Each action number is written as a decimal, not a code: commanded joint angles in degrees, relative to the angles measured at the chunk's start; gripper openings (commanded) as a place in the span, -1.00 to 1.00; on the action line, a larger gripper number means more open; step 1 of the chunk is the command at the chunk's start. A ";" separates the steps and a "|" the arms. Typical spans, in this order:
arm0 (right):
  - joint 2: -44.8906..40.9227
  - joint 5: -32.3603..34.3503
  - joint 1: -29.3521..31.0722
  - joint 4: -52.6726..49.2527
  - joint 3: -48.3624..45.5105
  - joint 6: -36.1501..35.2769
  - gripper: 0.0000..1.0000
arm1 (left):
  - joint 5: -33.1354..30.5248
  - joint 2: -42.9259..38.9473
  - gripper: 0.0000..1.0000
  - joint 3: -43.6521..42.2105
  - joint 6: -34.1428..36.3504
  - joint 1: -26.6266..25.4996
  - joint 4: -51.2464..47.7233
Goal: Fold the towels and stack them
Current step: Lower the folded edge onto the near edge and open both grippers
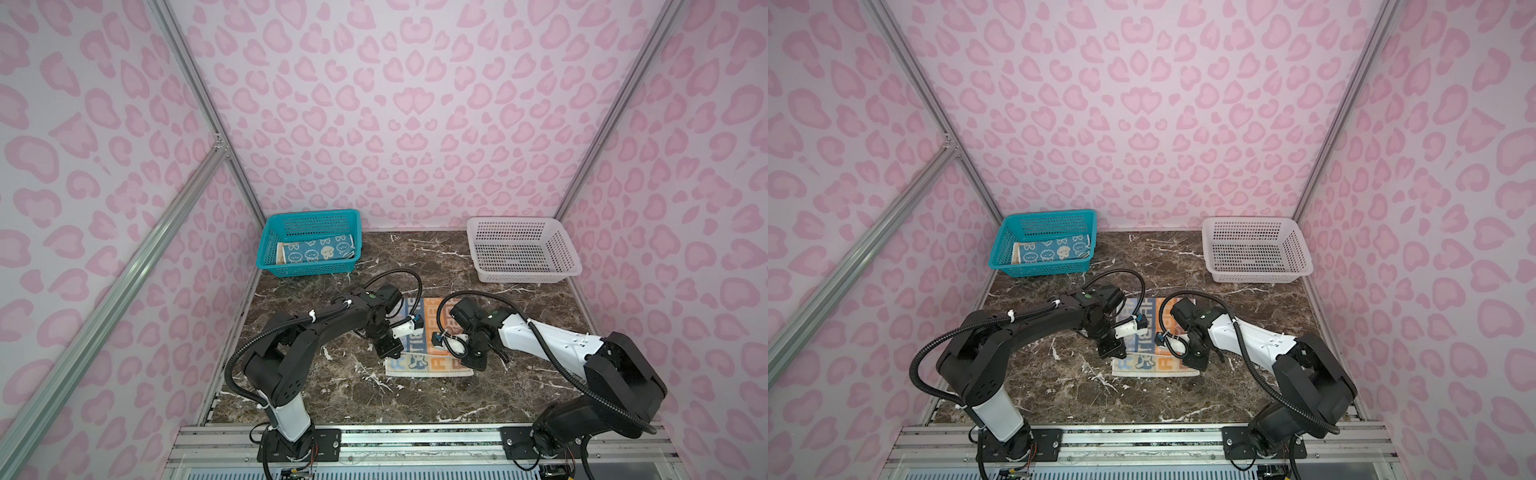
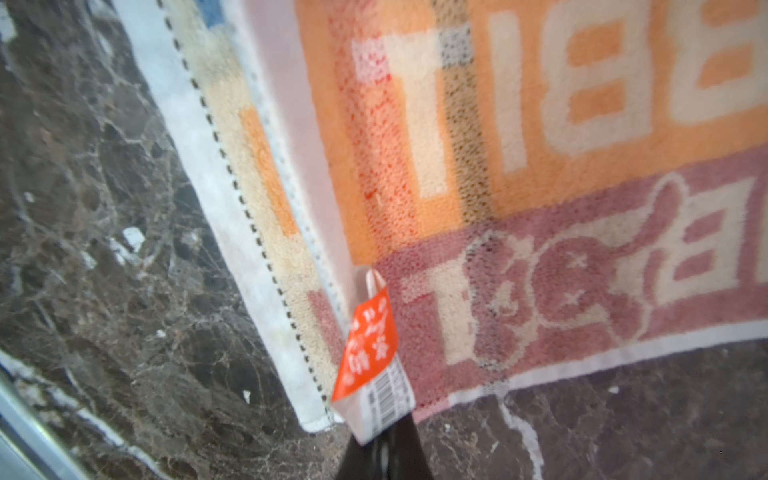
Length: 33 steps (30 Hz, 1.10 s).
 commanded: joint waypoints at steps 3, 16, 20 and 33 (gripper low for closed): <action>-2.50 -0.26 0.26 -1.68 1.61 -0.83 -1.00 | 0.80 -2.46 -0.94 1.27 0.39 0.07 -1.99; -2.06 -1.60 2.38 -6.40 0.85 -0.24 -1.00 | 1.94 -0.52 -0.94 1.09 1.58 -1.60 -4.24; 0.93 -1.86 3.39 -6.25 0.43 -0.22 -1.00 | 1.31 1.25 -0.94 1.46 2.21 -2.11 -6.07; -0.45 -3.24 3.90 -7.01 -0.18 -2.77 -0.49 | 1.50 -0.47 -0.19 1.21 3.77 -2.58 -7.99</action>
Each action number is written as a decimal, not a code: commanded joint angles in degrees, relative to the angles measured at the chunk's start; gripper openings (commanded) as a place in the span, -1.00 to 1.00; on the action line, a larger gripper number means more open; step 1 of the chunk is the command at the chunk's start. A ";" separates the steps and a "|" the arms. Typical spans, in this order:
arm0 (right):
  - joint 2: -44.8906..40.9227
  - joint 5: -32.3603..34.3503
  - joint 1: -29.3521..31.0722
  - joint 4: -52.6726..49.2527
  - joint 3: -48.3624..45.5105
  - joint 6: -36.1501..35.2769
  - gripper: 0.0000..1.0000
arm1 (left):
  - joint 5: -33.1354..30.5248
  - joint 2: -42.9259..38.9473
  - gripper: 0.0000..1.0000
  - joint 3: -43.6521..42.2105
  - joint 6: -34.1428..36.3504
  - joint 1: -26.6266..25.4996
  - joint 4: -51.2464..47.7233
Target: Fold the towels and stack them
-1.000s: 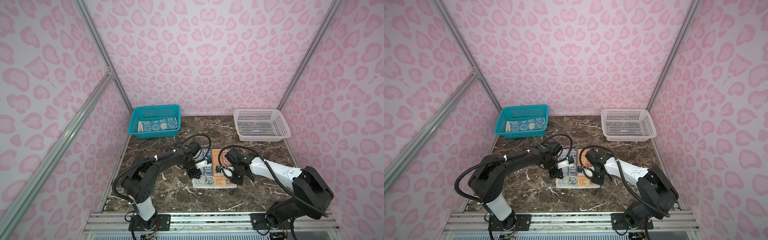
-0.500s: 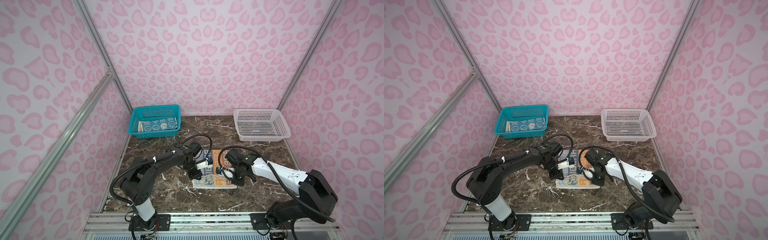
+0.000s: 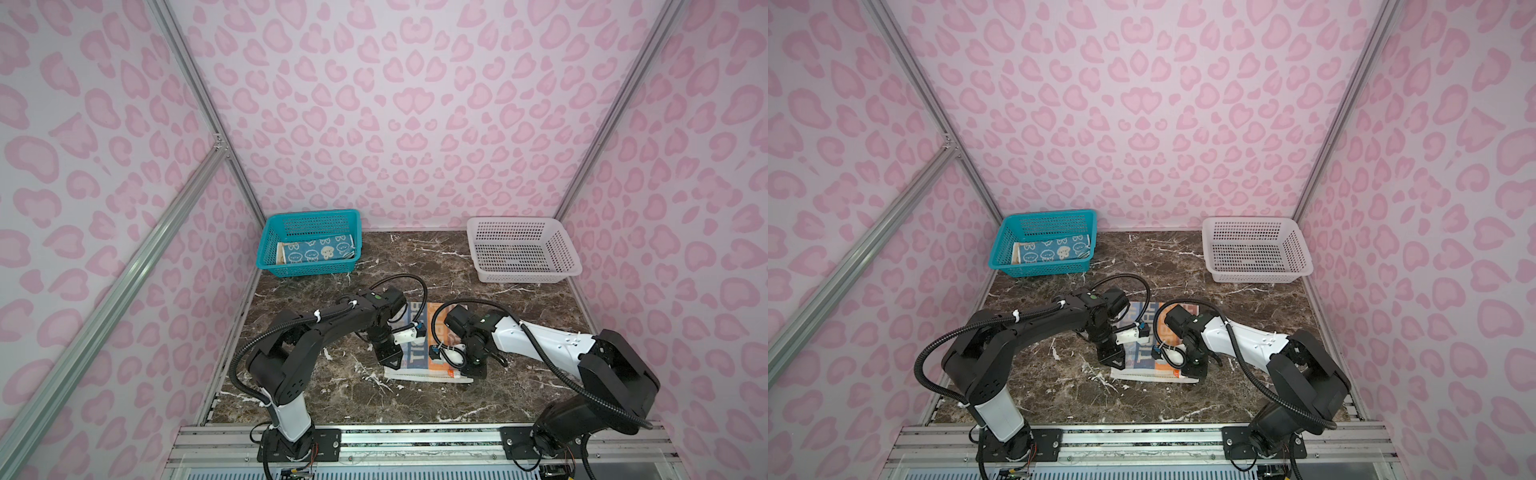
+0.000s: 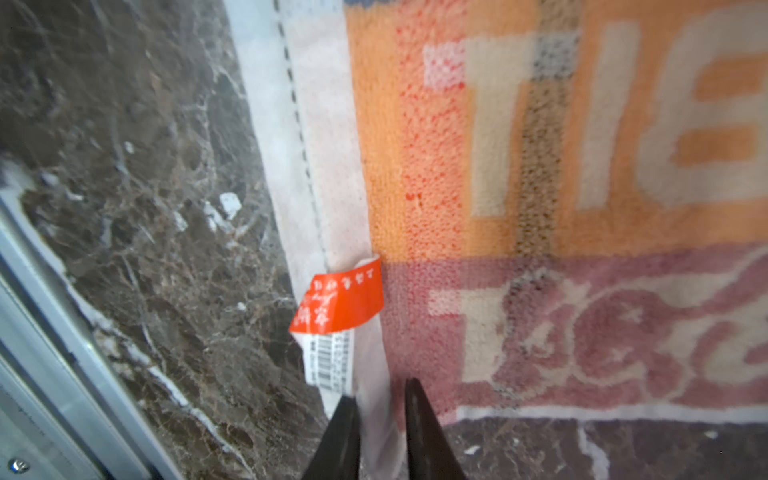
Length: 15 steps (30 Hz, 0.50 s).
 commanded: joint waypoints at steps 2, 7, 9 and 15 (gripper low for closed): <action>-2.42 -0.95 0.02 -1.55 -0.71 -0.71 -0.45 | 1.28 -1.65 -0.17 -0.29 1.69 -0.02 -1.72; -7.08 -1.63 -0.41 -1.98 -1.14 -0.17 -0.31 | -1.76 -2.94 -0.22 -0.98 -0.35 -0.03 0.80; -9.28 -1.17 -0.75 -0.78 -1.58 0.59 -0.27 | -2.02 -3.43 -0.25 -0.93 -1.49 0.10 2.13; -15.06 0.06 -4.08 8.47 -3.18 8.84 -0.38 | -2.20 -5.38 -0.45 -1.30 -8.89 3.00 10.86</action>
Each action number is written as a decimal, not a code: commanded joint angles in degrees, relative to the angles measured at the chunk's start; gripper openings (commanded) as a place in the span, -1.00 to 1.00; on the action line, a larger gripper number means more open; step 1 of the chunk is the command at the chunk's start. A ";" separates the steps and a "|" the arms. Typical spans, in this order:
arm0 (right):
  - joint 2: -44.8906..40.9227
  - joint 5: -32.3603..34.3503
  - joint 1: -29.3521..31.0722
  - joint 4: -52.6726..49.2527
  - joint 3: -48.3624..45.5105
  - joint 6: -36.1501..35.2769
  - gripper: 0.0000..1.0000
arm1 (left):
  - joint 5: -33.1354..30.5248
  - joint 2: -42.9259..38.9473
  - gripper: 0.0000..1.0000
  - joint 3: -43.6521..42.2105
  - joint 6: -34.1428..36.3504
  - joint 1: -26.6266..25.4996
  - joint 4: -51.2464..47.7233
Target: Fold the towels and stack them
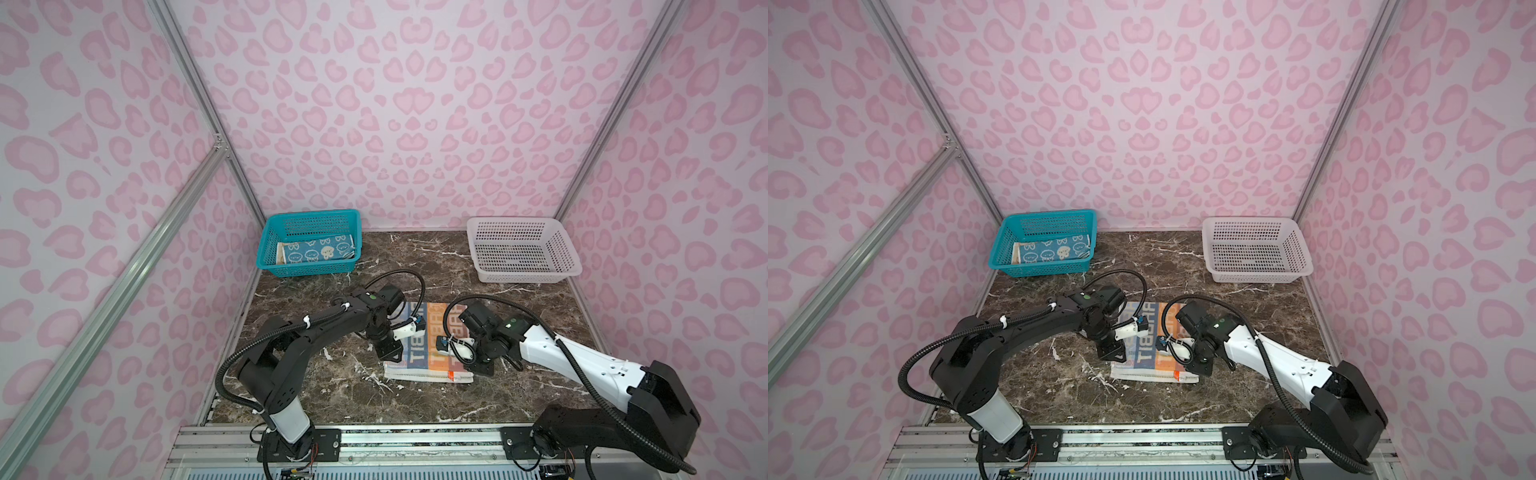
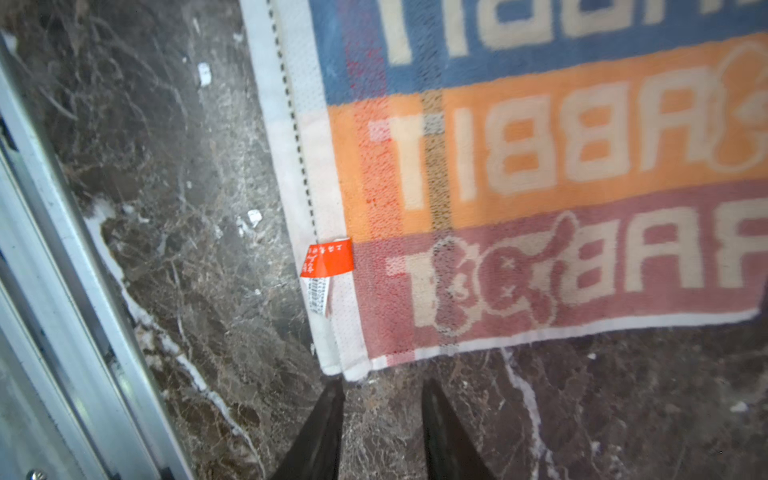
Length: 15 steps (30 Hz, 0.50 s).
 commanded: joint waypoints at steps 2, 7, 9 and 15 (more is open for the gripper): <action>-3.51 0.96 -3.34 9.76 -1.87 9.42 -0.36 | 0.30 -2.86 -0.45 -0.78 -8.74 3.24 9.62; -7.88 4.88 -7.95 18.35 -3.66 20.33 -0.12 | 1.47 -6.10 -0.40 -2.65 -19.75 7.66 20.63; -8.71 5.01 -9.10 20.46 -3.71 24.06 -0.03 | 1.92 -6.62 -0.36 -3.11 -24.47 9.13 24.68; -7.19 6.29 -12.58 26.30 -2.82 38.57 0.10 | -0.53 -6.13 -0.20 -2.20 -35.62 10.39 32.12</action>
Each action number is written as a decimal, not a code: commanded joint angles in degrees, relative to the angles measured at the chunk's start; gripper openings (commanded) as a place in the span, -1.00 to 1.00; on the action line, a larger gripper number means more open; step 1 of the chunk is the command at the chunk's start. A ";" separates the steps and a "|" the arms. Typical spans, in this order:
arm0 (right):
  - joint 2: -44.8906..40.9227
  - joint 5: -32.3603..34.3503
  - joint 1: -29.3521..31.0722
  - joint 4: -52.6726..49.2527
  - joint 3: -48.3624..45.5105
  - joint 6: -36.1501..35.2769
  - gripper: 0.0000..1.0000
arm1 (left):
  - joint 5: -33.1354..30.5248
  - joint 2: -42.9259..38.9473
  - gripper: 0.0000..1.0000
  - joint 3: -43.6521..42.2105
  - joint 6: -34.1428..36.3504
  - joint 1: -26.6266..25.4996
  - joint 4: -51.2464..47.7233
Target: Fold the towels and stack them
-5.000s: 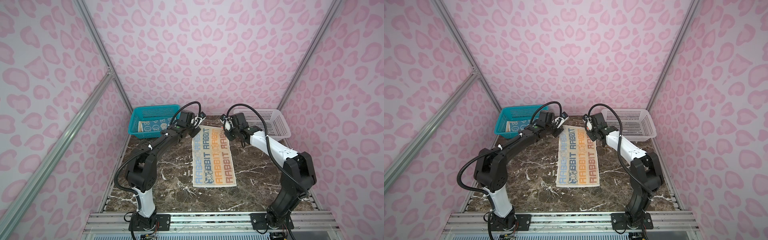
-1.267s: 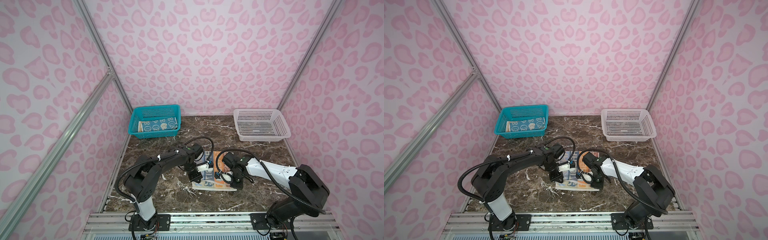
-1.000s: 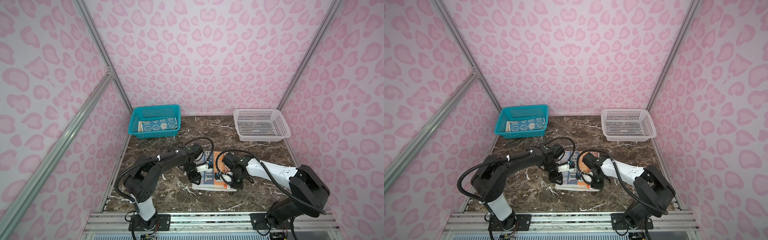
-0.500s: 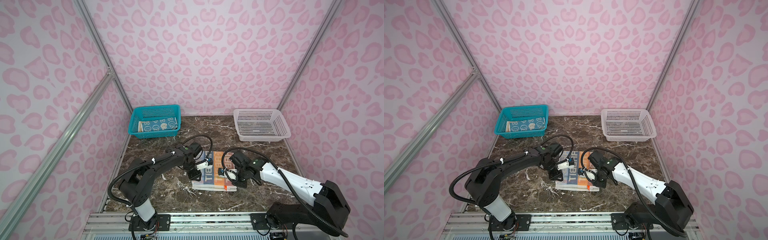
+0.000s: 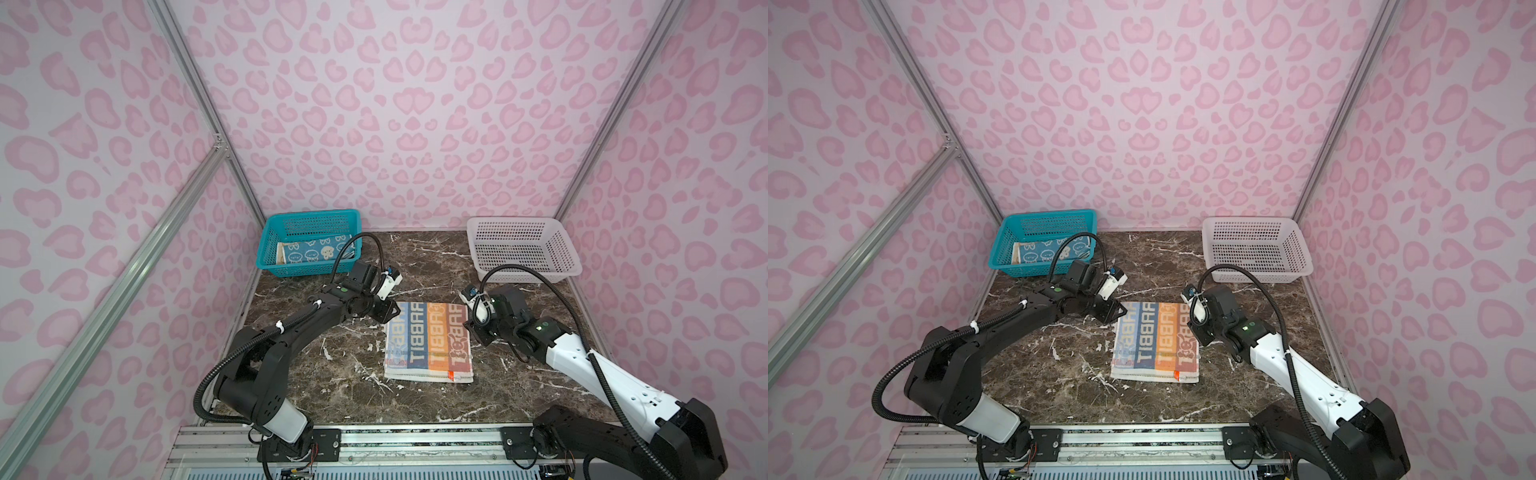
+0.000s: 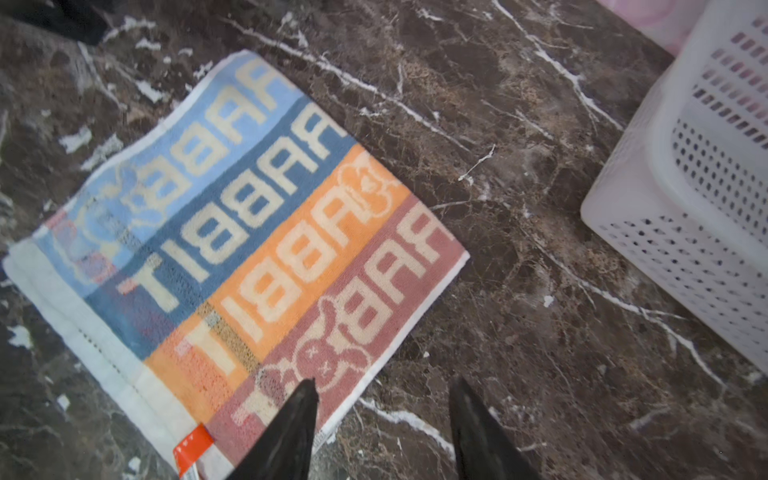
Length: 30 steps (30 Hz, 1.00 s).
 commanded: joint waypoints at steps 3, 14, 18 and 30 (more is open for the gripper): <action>4.30 0.01 -3.76 7.29 0.69 18.64 0.09 | -4.51 1.49 -0.19 2.93 -12.74 0.35 6.19; 22.77 -4.76 -10.30 6.13 8.19 32.08 -0.09 | -3.83 8.32 -0.16 5.15 -26.23 4.00 6.75; 26.80 -5.60 -11.92 8.44 8.90 35.82 -0.11 | -2.02 10.87 -0.19 5.35 -27.57 4.58 7.61; 36.39 -8.41 -13.19 10.91 12.49 39.61 -0.20 | 1.39 19.74 -0.23 8.92 -27.90 6.19 5.36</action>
